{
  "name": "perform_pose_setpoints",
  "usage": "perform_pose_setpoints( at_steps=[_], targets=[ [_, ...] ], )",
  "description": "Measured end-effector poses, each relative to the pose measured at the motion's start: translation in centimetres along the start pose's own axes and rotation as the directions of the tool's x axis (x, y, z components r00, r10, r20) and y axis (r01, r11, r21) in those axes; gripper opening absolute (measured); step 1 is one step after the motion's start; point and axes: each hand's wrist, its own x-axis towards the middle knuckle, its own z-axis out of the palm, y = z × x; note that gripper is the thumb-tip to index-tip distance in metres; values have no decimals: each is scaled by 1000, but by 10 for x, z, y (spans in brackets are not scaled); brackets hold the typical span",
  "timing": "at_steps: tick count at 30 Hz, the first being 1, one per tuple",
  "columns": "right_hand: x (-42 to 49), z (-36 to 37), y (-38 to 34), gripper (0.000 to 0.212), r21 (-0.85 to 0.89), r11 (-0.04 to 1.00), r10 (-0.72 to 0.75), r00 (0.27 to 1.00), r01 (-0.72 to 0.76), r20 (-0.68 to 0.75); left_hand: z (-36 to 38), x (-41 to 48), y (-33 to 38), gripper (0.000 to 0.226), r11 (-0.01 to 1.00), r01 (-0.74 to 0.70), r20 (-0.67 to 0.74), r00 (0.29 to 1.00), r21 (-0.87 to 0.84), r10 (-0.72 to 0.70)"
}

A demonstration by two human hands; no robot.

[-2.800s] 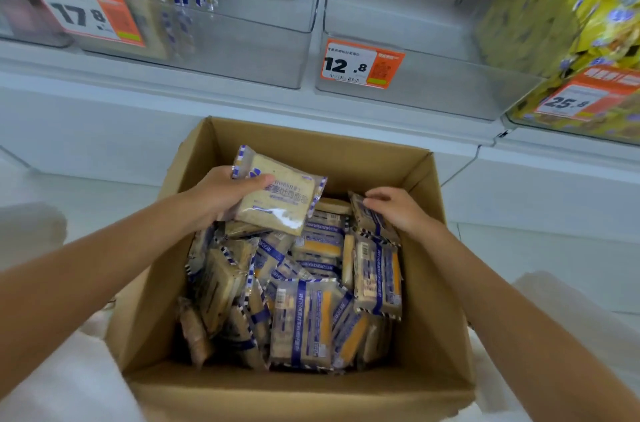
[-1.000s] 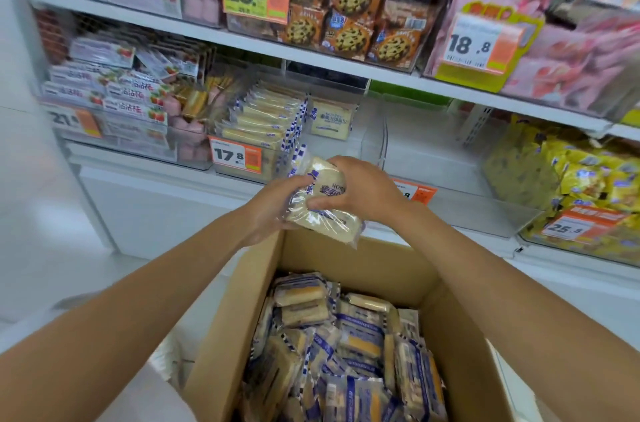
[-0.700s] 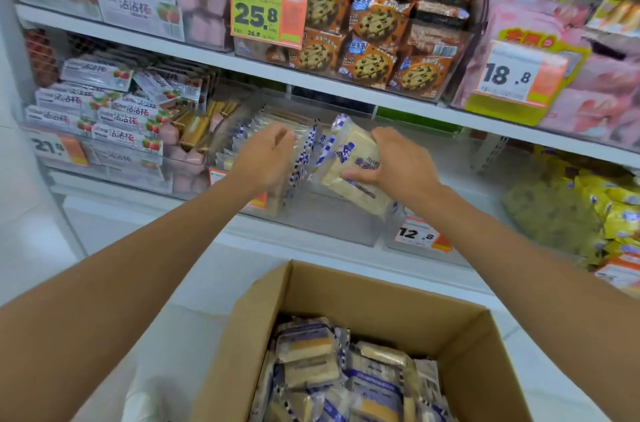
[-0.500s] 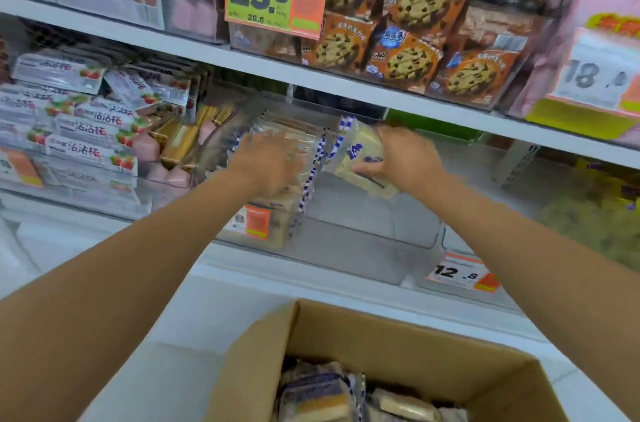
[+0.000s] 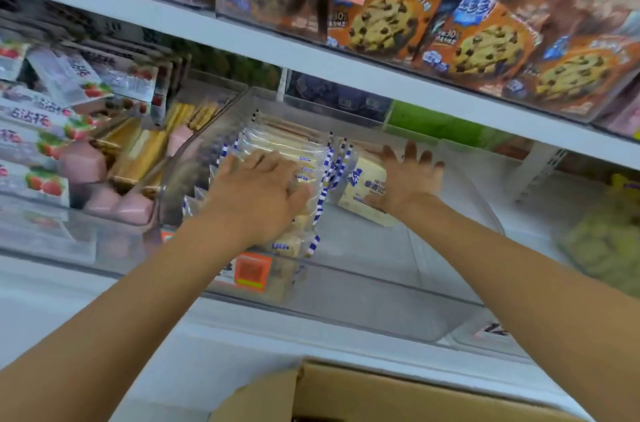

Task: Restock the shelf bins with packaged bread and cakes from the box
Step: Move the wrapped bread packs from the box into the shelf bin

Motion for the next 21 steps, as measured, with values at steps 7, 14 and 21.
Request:
perform_pose_setpoints(
  at_steps=[7,14,21],
  targets=[
    [1,-2,-5,106,388,917,-73,995,93,-68,1,-2,-1,57,1000,4,-18,1000,0,-4],
    [-8,6,-7,105,628,778,51,998,-20,-31,3,0,-2,57,1000,3,-26,1000,1,-3],
    [-6,22,-6,81,615,782,-5,988,101,-156,5,1,-3,58,1000,5,-30,1000,-3,-5]
  ],
)
